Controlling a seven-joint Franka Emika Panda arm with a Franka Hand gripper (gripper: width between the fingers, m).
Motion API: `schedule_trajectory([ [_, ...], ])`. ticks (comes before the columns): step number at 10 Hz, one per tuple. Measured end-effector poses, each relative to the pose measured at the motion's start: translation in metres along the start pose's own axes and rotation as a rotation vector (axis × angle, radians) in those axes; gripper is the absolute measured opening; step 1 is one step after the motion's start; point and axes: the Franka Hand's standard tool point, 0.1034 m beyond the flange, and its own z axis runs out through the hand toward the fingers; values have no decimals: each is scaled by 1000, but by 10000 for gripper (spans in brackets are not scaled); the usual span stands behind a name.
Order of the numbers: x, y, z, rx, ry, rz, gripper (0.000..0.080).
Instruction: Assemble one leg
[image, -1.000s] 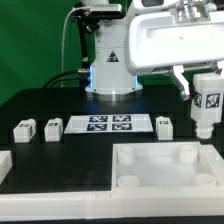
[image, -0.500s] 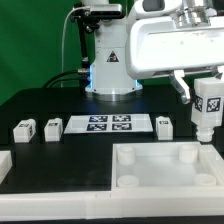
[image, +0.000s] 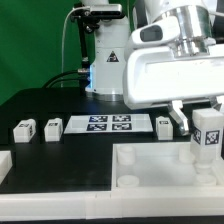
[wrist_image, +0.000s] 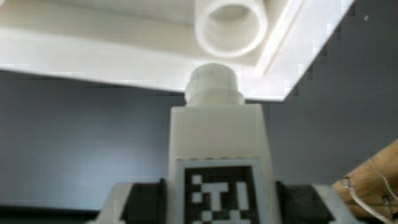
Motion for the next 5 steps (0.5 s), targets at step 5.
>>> schedule_trajectory([
  [5,-11,-2,9,1,-6,-2,292],
])
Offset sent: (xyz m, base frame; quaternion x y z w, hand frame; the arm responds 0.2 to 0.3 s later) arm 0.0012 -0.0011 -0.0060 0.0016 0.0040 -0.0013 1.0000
